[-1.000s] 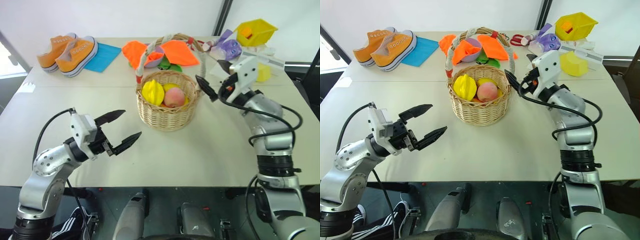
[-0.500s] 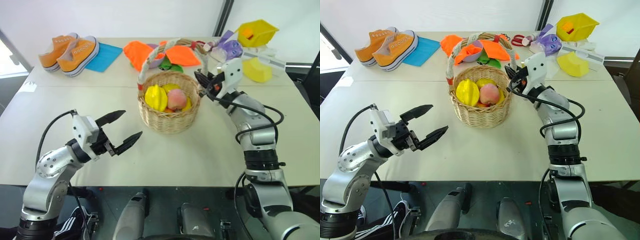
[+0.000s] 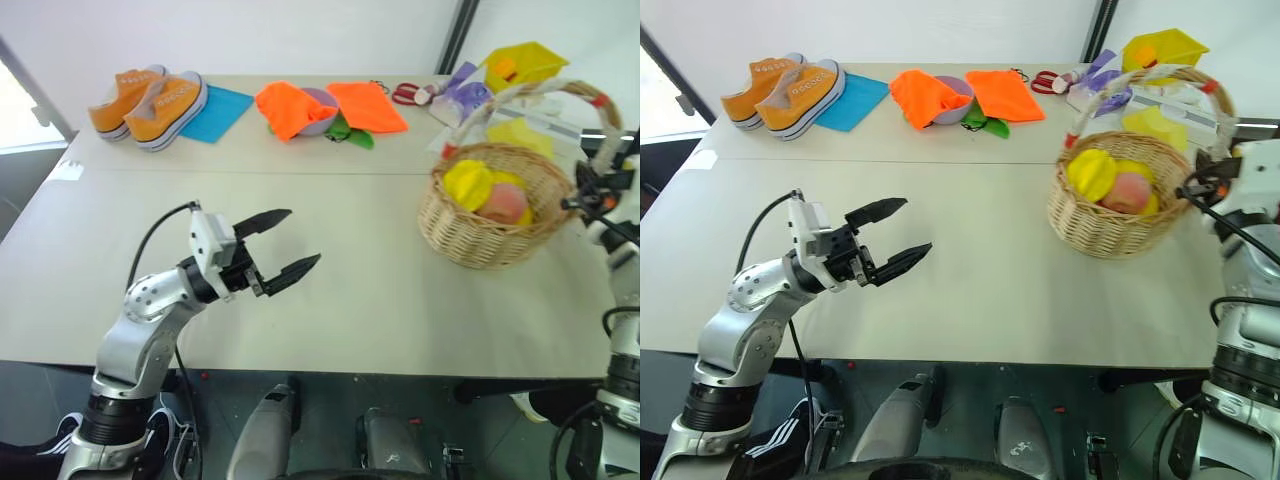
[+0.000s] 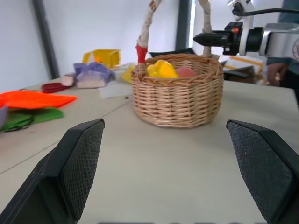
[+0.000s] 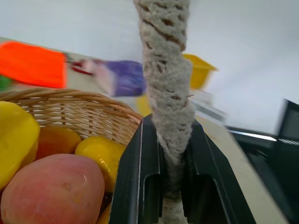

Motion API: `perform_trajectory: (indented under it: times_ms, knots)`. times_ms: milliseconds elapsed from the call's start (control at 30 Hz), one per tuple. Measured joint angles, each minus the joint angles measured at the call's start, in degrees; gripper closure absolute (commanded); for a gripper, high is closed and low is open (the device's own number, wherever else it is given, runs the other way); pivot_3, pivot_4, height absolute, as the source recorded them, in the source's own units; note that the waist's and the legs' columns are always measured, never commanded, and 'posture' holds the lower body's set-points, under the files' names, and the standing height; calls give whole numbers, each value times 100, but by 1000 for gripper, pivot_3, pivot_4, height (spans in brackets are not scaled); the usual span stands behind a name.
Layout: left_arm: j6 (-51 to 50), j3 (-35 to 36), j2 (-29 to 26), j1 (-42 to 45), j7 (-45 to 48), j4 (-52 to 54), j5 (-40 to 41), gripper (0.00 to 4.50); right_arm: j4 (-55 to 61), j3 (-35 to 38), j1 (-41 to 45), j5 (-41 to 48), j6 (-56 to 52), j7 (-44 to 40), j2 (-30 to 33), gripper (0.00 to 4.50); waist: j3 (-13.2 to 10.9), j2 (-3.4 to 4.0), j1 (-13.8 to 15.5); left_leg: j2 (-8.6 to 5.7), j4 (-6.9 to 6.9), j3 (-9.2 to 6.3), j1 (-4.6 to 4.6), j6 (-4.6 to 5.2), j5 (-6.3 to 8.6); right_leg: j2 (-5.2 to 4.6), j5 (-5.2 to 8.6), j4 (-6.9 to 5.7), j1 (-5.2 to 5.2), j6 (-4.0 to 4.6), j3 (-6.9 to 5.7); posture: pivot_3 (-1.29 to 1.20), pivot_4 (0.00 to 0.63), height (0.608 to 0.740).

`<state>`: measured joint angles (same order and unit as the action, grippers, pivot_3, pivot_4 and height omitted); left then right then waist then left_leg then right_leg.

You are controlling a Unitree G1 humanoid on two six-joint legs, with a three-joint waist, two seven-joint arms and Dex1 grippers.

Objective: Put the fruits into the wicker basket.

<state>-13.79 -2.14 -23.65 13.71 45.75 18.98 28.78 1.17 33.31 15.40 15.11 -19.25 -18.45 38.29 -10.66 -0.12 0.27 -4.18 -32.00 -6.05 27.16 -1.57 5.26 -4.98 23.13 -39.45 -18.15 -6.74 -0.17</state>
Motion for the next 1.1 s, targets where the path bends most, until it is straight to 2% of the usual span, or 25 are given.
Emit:
perform_trajectory:
  times_ms: [67, 167, 367, 467, 633, 867, 967, 1000, 1100]
  knots:
    - [53, -240, 212, 187, -93, -169, -205, 0, 106, 106, -225, 0, -11, 104, -1, 4462, 1, 1, -8, 1, -2, 1, 0, 0, 0, 1, 0, -1, 2, 0, -1, 0, 150, 740]
    - [86, -362, 262, 216, -87, -275, -312, 0, 271, 74, -350, -47, 67, 173, -7, 3163, 3, 4, -89, 1, -3, 1, -1, 2, 0, 1, 0, -1, 3, -1, -1, 0, 150, 740]
    - [181, -326, 200, 219, -34, -338, -336, 0, 269, 73, -390, -425, 345, 839, -257, 151, 3, 5, -108, 1, -2, -1, -1, 2, 0, 2, 0, -3, 0, -1, -1, 0, 150, 740]
    - [187, -266, 149, 206, -34, -338, -338, 0, 370, 109, -354, -600, 823, 1262, -488, 67, 4, 6, -105, 0, -2, -1, 0, 1, 0, 2, 0, -3, 1, -1, -1, 0, 150, 740]
    - [193, -220, 85, 7, -89, -304, -355, 0, 1372, -141, -492, -1154, 1479, 1830, -972, 67, 5, 10, -109, 1, -1, -4, -1, 1, 0, 4, 0, -6, -2, -2, 0, 0, 150, 740]
    - [187, 0, -76, -138, -222, -105, -355, 0, 2527, -1965, -545, -1686, 2381, 1239, -1115, 67, 12, 16, -107, 1, 0, -12, -10, -1, -1, 6, 1, -6, -17, -1, 0, 0, 150, 740]
    - [185, 196, -133, -320, -354, -59, -372, 0, 2490, -2688, -681, -880, 2138, 358, -1263, 67, 11, 13, -101, 1, -1, -15, -22, -1, 0, 6, 1, 0, 1, -1, 0, 0, 150, 740]
    - [165, 273, -189, -418, -434, -1, -403, 0, 2423, -2901, -690, -197, 1674, -94, -1343, 67, 11, 13, -107, 1, -1, -14, -27, 0, 0, 4, 1, 0, 4, 0, 1, 0, 150, 740]
    - [-85, 543, -456, -638, -660, 25, -458, 0, 2166, -3248, -688, 712, 898, -1127, -1063, 67, 10, 15, -96, 0, 1, -15, -32, 0, 1, 2, 2, 0, 3, 1, 1, 0, 150, 740]
